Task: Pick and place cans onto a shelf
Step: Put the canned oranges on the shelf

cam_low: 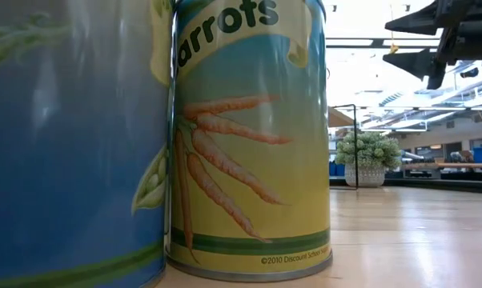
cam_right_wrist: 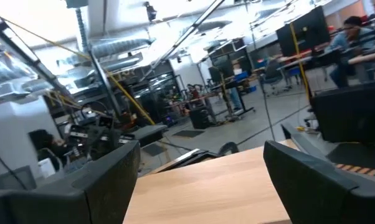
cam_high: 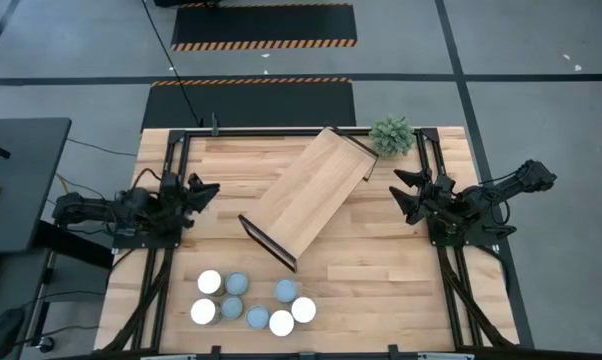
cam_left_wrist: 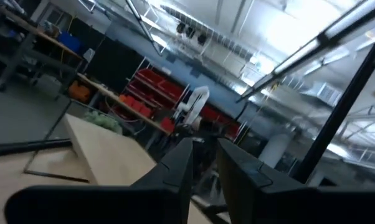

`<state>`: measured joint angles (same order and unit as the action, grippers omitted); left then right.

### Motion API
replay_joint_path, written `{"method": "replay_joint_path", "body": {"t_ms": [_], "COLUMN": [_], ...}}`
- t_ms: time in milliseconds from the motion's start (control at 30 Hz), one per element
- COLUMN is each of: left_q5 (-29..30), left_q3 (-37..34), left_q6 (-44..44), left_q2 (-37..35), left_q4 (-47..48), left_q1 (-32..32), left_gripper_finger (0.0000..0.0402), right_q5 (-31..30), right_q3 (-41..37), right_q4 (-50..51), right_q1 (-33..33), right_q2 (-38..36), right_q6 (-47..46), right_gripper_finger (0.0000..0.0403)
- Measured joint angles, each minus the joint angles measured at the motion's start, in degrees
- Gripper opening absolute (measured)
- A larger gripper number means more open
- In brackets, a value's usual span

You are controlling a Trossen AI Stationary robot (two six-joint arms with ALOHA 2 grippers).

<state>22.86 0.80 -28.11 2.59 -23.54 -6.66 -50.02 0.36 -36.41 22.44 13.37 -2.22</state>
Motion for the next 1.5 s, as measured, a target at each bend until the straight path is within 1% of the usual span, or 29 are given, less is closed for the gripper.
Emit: {"method": "replay_joint_path", "body": {"t_ms": [100, 300, 400, 533, 767, 900, 1100, 1233, 1367, 1467, 1500], "left_q5": [0.33, 0.58, 1.50, 1.75, 6.71, 8.17, 7.65, 5.13, 2.60, -1.87, -3.13], "left_q3": [0.00, 0.00, 0.00, 0.00, 0.00, 0.00, 0.00, 0.00, 0.00, 0.03, 0.55], "left_q6": [-2.04, -8.43, -11.20, -11.34, -11.17, -8.22, -4.25, -4.47, -4.43, -3.96, -4.36], "left_q2": [0.02, 0.00, 0.02, 0.02, 0.00, 0.00, 0.02, 0.01, 0.00, 0.00, 0.00], "left_q4": [-2.36, -8.43, -12.70, -15.66, -17.42, -17.50, -19.11, -19.56, -19.18, -18.55, -16.51], "left_q1": [0.00, 0.00, 0.00, 0.00, 0.00, 0.00, -0.02, 0.00, 0.00, 0.00, 0.00], "left_gripper_finger": [0.0080, 0.0080, 0.0080, 0.0080, 0.0080, 0.0080, 0.0081, 0.0106, 0.0152, 0.0188, 0.0197], "right_q5": [-1.66, -9.03, -9.05, -8.93, -8.86, -7.59, -6.77, -6.08, -2.65, -1.73, -1.83], "right_q3": [-0.02, -0.02, -0.02, -0.02, -0.02, -0.01, -0.02, -0.02, -0.02, 0.02, 0.33], "right_q4": [-2.69, -19.51, -23.68, -25.08, -25.62, -25.70, -25.61, -26.44, -26.42, -25.72, -25.17], "right_q1": [-1.35, -4.57, -5.11, -5.10, -5.10, -5.10, -5.10, -5.10, -5.05, -5.05, -5.05], "right_q2": [0.00, 0.00, -0.04, -0.04, -0.02, -0.02, -0.02, -0.02, -0.02, 0.02, 0.02], "right_q6": [-0.71, -9.45, -9.65, -11.86, -17.99, -23.46, -23.88, -26.97, -25.94, -27.20, -27.86], "right_gripper_finger": [0.0348, 0.0348, 0.0348, 0.0348, 0.0348, 0.0348, 0.0348, 0.0348, 0.0348, 0.0348, 0.0348]}}
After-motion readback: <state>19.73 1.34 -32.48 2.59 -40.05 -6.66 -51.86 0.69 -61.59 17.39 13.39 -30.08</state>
